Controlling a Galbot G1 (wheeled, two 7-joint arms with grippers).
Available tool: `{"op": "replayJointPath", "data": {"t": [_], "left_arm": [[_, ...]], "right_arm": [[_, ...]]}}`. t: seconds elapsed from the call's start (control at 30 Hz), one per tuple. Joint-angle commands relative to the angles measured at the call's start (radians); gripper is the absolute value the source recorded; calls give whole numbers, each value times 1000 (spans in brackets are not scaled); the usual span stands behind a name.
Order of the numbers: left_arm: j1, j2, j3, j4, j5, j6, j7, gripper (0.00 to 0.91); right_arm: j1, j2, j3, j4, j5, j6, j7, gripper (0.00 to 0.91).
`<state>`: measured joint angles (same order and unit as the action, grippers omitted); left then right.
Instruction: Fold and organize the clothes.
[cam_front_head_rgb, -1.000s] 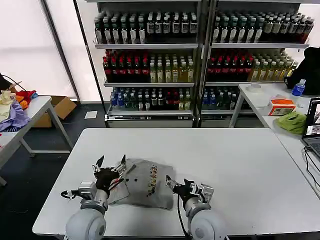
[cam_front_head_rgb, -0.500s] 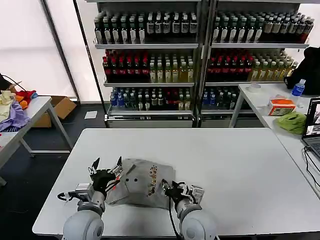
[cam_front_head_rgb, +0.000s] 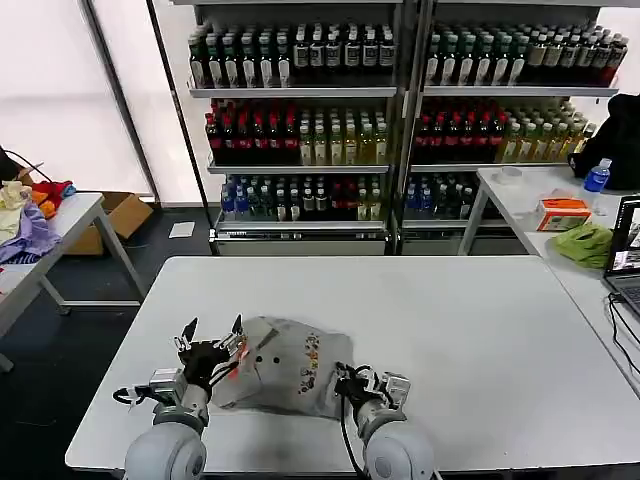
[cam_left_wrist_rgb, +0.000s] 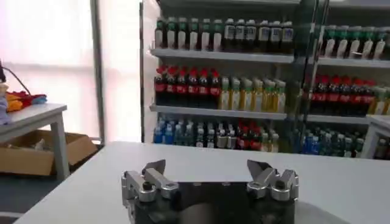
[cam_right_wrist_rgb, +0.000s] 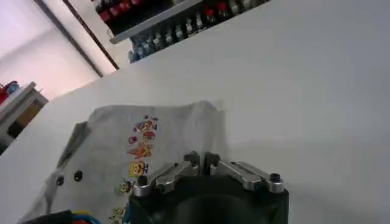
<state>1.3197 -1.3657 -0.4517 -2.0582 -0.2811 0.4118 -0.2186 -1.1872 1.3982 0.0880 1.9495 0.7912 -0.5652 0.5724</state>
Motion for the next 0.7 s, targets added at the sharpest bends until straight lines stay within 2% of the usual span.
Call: {"op": "replayJointPath", "data": {"t": [0.03,0.27,0.4,0.57,0.63,0.67,0.7], "left_arm": [[0,-5,-1,-1,2,0,-2,907],[-1,-13,-4,1,4,1,-2,907],[11,-16,-18,-8,5,-3,-2,907],[22,-24,-23,-25,4,-4,-2,907],[22,-29,-18,-34,5,-3,-2,907],[22,-31,-16,-34,6,-2,-2,907],[21,-34,-11,-34,9,-2,-2,907]], "right_arm": [[7,-65,23,41,0,-12,1,0],[26,-188,69,62,12,-14,-18,0],[47,-283,101,19,15,-14,-52,0],[79,-316,124,-58,-19,-14,-87,0],[92,-312,136,-100,-69,-14,-108,252],[91,-310,139,-107,-82,-14,-116,907],[87,-309,145,-115,-100,-14,-124,907]]}}
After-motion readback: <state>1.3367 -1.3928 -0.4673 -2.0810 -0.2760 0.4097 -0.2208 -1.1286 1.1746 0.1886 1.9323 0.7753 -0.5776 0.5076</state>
